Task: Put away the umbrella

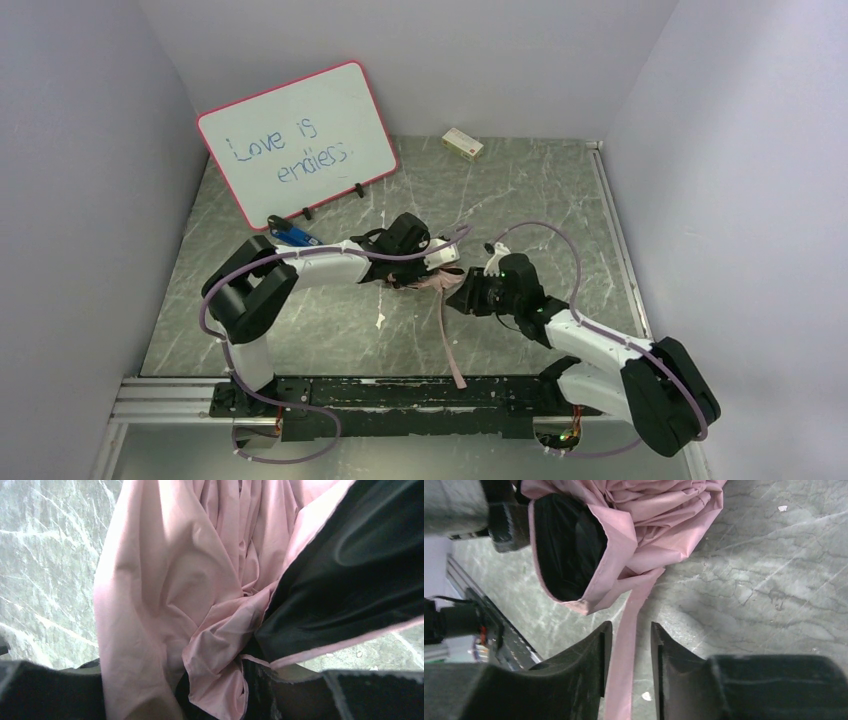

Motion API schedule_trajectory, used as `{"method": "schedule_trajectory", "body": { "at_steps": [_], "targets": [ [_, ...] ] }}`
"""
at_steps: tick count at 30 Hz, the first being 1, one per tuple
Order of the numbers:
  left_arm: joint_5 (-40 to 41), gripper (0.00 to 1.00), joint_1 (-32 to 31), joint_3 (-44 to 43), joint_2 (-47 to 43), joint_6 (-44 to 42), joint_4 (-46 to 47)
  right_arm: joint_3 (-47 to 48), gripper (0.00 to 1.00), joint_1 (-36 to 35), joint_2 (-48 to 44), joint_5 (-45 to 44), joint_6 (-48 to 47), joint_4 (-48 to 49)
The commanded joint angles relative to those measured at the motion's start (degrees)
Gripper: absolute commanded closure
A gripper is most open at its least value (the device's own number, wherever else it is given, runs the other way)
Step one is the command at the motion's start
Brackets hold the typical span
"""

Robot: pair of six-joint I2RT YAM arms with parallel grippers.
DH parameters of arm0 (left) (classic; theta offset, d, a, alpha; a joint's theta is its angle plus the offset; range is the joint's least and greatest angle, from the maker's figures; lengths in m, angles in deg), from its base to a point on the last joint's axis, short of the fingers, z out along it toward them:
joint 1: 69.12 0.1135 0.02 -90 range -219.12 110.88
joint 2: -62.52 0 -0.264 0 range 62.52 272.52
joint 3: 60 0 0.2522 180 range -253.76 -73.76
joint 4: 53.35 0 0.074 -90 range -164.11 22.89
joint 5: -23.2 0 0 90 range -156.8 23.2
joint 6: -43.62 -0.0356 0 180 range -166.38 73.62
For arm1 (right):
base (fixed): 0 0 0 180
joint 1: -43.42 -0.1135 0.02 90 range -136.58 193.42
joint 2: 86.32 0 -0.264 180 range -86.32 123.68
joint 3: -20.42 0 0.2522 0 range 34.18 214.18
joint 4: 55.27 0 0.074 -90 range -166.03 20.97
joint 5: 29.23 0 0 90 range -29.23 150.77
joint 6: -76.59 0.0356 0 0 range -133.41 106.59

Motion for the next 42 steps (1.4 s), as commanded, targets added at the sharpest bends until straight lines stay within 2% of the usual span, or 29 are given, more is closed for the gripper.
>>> {"method": "schedule_trajectory", "body": {
  "at_steps": [1,5,10,17,23,26,33,42],
  "targets": [
    [-1.54,0.95,0.46,-0.96,-0.75,1.27,1.95,0.15,0.55,0.38,2.64,2.93,-1.11,3.14],
    [-1.27,0.95,0.61,-1.64,-0.43,1.33,1.82,0.29,0.43,0.13,5.07,3.29,0.10,5.71],
    [-1.25,0.95,0.72,-1.39,-0.95,1.77,1.68,1.82,0.42,-3.33,6.67,-3.68,0.70,6.26],
    [-1.31,0.95,0.78,-1.62,-0.87,2.33,1.57,3.21,0.48,-14.59,10.27,-24.81,1.83,6.16],
    [-1.00,0.95,0.79,-2.45,-0.27,2.97,0.69,4.37,0.52,-19.31,16.36,-33.44,2.63,6.66],
    [-0.87,0.95,0.79,-2.68,-0.36,3.41,0.44,5.73,0.60,-20.58,19.95,-36.80,2.98,5.28],
    [-0.22,0.95,0.79,-3.34,-1.56,4.85,0.67,3.46,0.99,-20.65,18.40,-30.78,1.19,7.90],
    [0.25,0.95,1.21,-4.55,-4.40,7.28,1.59,0.03,1.00,-20.56,9.20,-18.29,-1.49,6.39]
  ]
}}
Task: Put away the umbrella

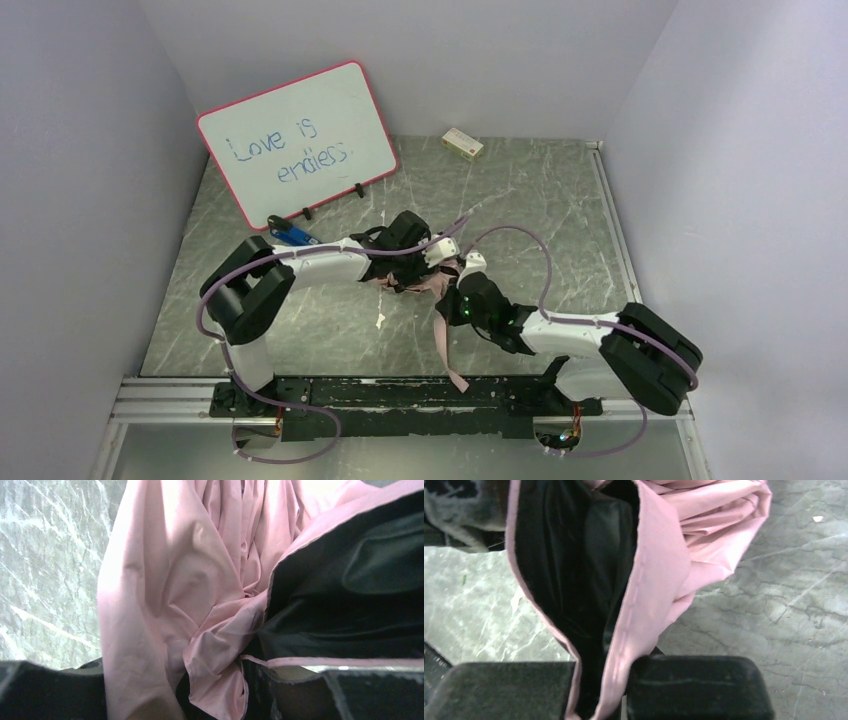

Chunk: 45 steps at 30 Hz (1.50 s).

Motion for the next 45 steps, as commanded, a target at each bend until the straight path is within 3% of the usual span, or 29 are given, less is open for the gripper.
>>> {"method": "schedule_trajectory", "body": {
  "at_steps": [1,10,17,21,29,43,45],
  "targets": [
    [0.76,0.95,0.92,-3.11,-4.75,1.97,4.35,-1.87,1.00,-0.54,-4.51,9.61,-2.55,-2.77],
    [0.99,0.95,2.42,-3.66,-8.36,2.89,4.27,-3.97,1.00,-0.28,-6.15,28.76,-2.83,2.83],
    [4.89,0.95,3.31,-3.37,-8.97,4.11,4.81,-9.07,1.00,-0.28,-8.81,33.35,1.62,8.67],
    [5.82,0.95,3.47,-2.36,-8.45,5.07,5.60,-11.47,1.00,-0.28,-8.28,33.88,4.43,9.46],
    [6.90,0.95,3.45,0.20,-6.93,7.76,7.35,-11.01,1.00,-0.27,-7.15,24.55,4.66,-1.11],
    [11.45,0.95,2.13,2.29,-1.95,9.49,7.39,-9.54,1.00,-0.31,-5.16,22.27,6.18,-4.43],
    [12.02,0.95,2.13,2.32,-1.37,9.42,7.20,-9.41,0.94,-0.23,-5.85,21.91,6.50,-5.19]
  ]
}}
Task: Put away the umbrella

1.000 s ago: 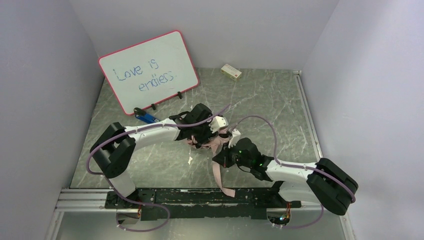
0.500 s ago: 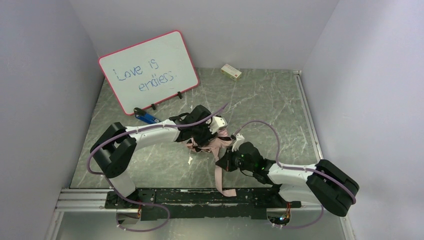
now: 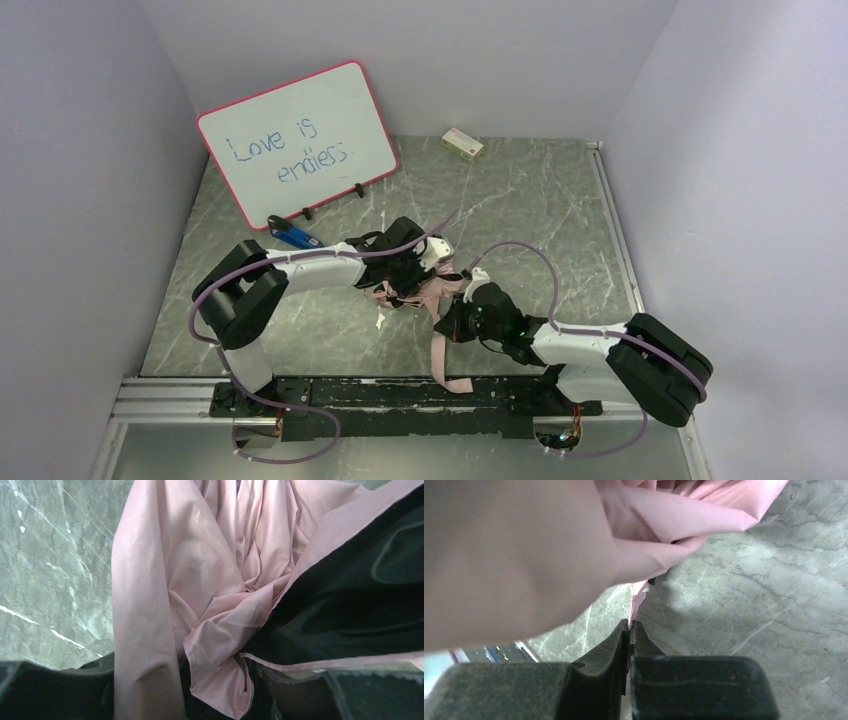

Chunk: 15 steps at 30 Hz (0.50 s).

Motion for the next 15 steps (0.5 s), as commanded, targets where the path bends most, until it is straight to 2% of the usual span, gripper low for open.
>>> {"method": "schedule_trajectory", "body": {
  "at_steps": [1,5,8,10,15],
  "targets": [
    [14.78,0.95,2.35,-0.68,1.58,-1.01,9.35,-1.17,0.91,-1.71,-1.02,6.38,1.45,-9.82],
    [14.21,0.95,2.27,-0.60,1.97,-1.54,9.58,-0.27,0.74,-1.76,-1.94,6.55,1.41,-11.64],
    [13.82,0.95,2.18,-0.42,2.26,-1.98,9.57,0.53,0.69,-1.76,-2.57,6.95,0.84,-13.37],
    [13.71,0.95,2.01,-0.44,2.47,-2.08,9.57,0.78,0.71,-1.78,-2.81,7.23,0.47,-14.00],
    [13.72,0.95,1.82,-0.86,2.63,-2.28,9.18,2.06,0.90,-1.76,-2.79,6.21,0.33,-17.57]
  ]
}}
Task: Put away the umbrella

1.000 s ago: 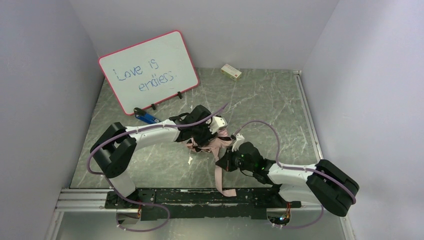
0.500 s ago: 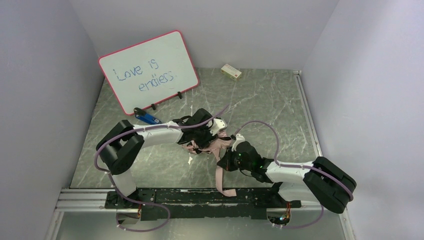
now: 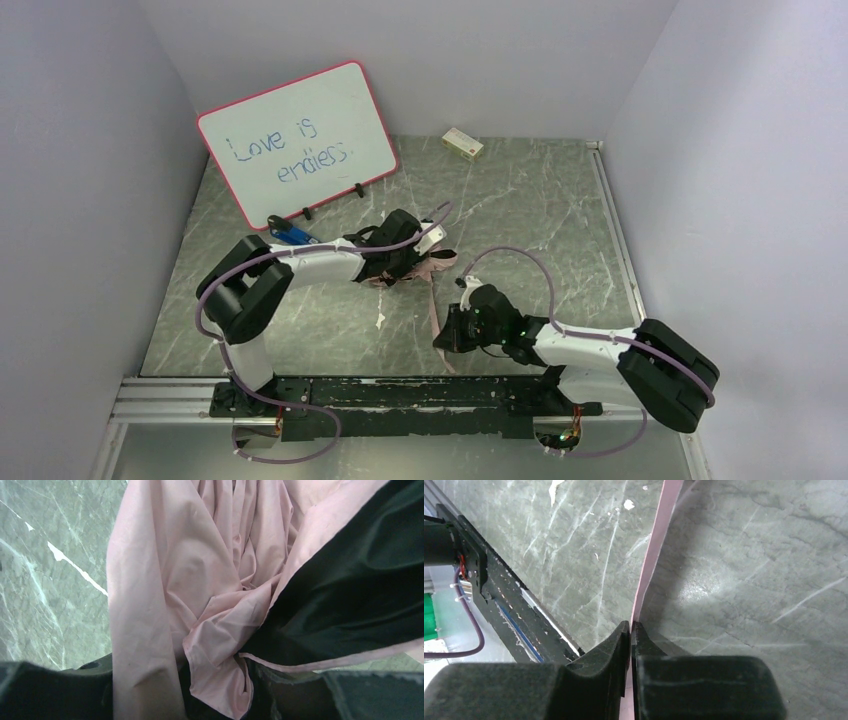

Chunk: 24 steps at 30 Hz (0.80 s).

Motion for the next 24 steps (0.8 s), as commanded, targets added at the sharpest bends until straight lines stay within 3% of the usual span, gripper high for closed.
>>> {"method": "schedule_trajectory", "body": {
  "at_steps": [1,8,12,13,19,22,24],
  "targets": [
    [1.66,0.95,-0.28,-0.87,0.70,-0.92,2.59,1.14,0.91,-0.39,0.15,-1.48,-0.60,-10.39],
    [1.81,0.95,-0.45,-0.99,0.65,-1.25,2.27,2.55,1.00,-0.21,-1.83,-6.86,3.30,-18.78],
    [2.00,0.95,-0.71,-1.03,0.60,-1.43,2.12,4.09,1.00,-0.24,-0.41,-8.90,5.90,-23.54],
    [2.06,0.95,-0.76,-0.96,0.52,-1.45,2.13,4.41,0.99,-0.26,0.01,-9.30,6.31,-24.85],
    [2.25,0.95,-1.06,-1.12,0.50,-1.69,1.98,5.49,0.71,-0.26,-1.62,-10.73,8.43,-30.29],
    [2.38,0.95,-1.11,-1.16,0.55,-1.71,1.97,5.39,0.70,-0.24,-4.58,-10.94,9.54,-33.01],
    [2.41,0.95,-1.24,-1.27,0.68,-1.71,1.90,5.26,0.81,-0.27,-6.32,-11.35,10.09,-35.19]
  ]
}}
